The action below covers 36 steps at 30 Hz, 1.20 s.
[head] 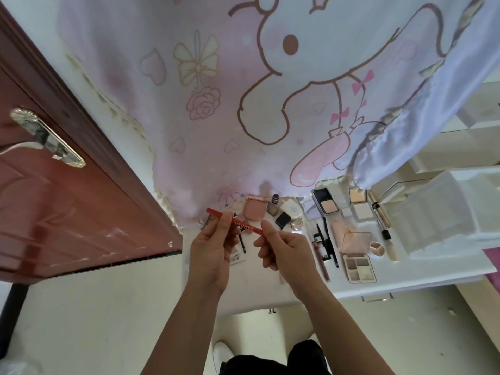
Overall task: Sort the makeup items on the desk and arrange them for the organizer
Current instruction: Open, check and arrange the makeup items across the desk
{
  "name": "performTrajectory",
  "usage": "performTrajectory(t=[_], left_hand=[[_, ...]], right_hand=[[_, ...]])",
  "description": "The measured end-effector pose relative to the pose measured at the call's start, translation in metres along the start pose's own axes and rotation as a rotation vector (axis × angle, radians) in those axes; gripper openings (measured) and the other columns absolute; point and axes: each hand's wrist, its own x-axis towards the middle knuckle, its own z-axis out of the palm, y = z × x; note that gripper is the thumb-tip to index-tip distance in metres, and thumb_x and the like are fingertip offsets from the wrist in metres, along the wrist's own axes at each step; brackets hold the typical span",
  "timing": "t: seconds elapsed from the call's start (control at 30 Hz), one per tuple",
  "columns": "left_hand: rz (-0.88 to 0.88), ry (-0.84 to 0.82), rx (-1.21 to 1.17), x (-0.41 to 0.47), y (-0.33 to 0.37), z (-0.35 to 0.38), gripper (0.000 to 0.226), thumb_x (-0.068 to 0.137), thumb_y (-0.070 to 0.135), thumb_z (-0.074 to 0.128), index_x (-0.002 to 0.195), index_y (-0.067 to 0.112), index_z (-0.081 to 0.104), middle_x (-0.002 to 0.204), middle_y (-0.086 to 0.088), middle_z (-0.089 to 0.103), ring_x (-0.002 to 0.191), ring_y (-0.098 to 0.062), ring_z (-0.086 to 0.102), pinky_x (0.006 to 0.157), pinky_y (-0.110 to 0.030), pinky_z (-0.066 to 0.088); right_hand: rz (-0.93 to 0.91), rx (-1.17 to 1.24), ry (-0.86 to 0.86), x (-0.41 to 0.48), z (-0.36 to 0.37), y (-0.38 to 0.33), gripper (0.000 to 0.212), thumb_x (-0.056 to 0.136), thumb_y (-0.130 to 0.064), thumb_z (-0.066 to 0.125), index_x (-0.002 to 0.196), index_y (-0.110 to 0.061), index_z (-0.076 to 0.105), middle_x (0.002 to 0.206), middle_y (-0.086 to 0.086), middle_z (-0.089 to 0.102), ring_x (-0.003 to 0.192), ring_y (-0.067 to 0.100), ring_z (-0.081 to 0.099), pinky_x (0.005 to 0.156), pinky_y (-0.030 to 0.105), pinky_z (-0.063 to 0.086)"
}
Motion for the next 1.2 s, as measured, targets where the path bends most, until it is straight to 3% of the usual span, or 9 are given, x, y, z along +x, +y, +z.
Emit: performTrajectory(t=[0.17,0.3,0.5,0.63,0.73,0.83,0.93,1.1,1.2], left_hand=[[-0.028,0.065,-0.057,-0.009,0.004,0.010,0.044,0.079,0.017,0.071,0.117,-0.004,0.066,0.083,-0.006,0.068,0.067,-0.010,0.062,0.060,-0.018,0.054],[-0.045,0.073,-0.061,-0.011,0.004,0.012,0.031,0.089,0.011,0.067,0.115,-0.007,0.066,0.082,-0.007,0.069,0.066,-0.010,0.062,0.060,-0.017,0.055],[0.039,-0.074,0.084,-0.013,0.012,0.016,0.021,0.096,0.021,0.058,0.097,0.004,0.071,0.083,-0.005,0.070,0.073,-0.011,0.062,0.068,-0.021,0.052],[0.053,-0.053,-0.040,-0.008,0.019,0.021,0.026,0.102,0.025,0.050,0.107,0.008,0.069,0.092,-0.005,0.072,0.075,-0.011,0.059,0.066,-0.024,0.045],[0.056,-0.065,-0.075,-0.007,0.018,0.022,0.024,0.101,0.019,0.052,0.106,0.004,0.068,0.088,-0.006,0.070,0.068,-0.010,0.056,0.060,-0.020,0.046],[0.052,-0.115,0.025,-0.010,0.016,0.023,0.024,0.094,0.022,0.057,0.104,0.004,0.069,0.086,-0.006,0.070,0.068,-0.010,0.059,0.062,-0.020,0.046],[0.037,-0.102,0.055,-0.010,0.012,0.025,0.027,0.088,0.025,0.062,0.102,0.003,0.070,0.084,-0.006,0.068,0.067,-0.010,0.056,0.060,-0.020,0.046],[-0.007,0.116,-0.097,-0.002,0.018,0.025,0.015,0.095,0.017,0.062,0.090,0.004,0.068,0.074,-0.005,0.065,0.062,-0.009,0.053,0.053,-0.016,0.046],[0.015,0.175,-0.136,0.008,0.035,0.014,0.014,0.093,0.020,0.065,0.091,0.006,0.067,0.077,-0.005,0.067,0.063,-0.007,0.057,0.055,-0.014,0.051]], right_hand=[[-0.079,0.000,0.060,-0.005,0.000,-0.002,0.041,0.091,-0.037,0.066,0.070,-0.003,0.074,0.060,0.013,0.067,0.049,0.020,0.060,0.046,0.023,0.045],[-0.120,-0.057,0.059,-0.007,-0.006,-0.004,0.037,0.093,-0.030,0.068,0.072,0.000,0.075,0.062,0.016,0.069,0.051,0.024,0.065,0.046,0.025,0.050],[-0.088,-0.036,0.023,-0.012,-0.013,-0.006,0.044,0.093,-0.034,0.065,0.072,0.004,0.072,0.060,0.015,0.065,0.049,0.022,0.061,0.047,0.026,0.048],[-0.018,0.000,-0.029,-0.014,-0.019,-0.011,0.049,0.086,-0.049,0.065,0.066,-0.004,0.070,0.057,0.012,0.059,0.047,0.020,0.054,0.045,0.024,0.041],[0.135,0.042,-0.191,-0.017,-0.022,-0.018,0.051,0.073,-0.063,0.064,0.070,-0.012,0.068,0.060,0.005,0.054,0.049,0.015,0.046,0.045,0.022,0.031],[0.212,0.081,-0.315,-0.017,-0.022,-0.020,0.046,0.091,-0.057,0.055,0.089,-0.015,0.074,0.060,-0.002,0.039,0.051,0.012,0.028,0.049,0.026,0.015],[0.063,-0.063,-0.229,-0.015,-0.015,-0.016,0.037,0.102,-0.043,0.049,0.091,-0.017,0.073,0.052,-0.008,0.033,0.046,0.008,0.025,0.046,0.022,0.021],[-0.440,-0.593,0.002,-0.010,-0.017,-0.005,0.026,0.099,-0.037,0.058,0.089,-0.019,0.074,0.049,-0.013,0.046,0.047,0.009,0.044,0.046,0.018,0.033],[-0.483,-0.535,0.046,-0.011,-0.025,0.000,0.024,0.100,-0.033,0.057,0.092,-0.017,0.074,0.050,-0.011,0.047,0.045,0.009,0.041,0.044,0.017,0.029]])
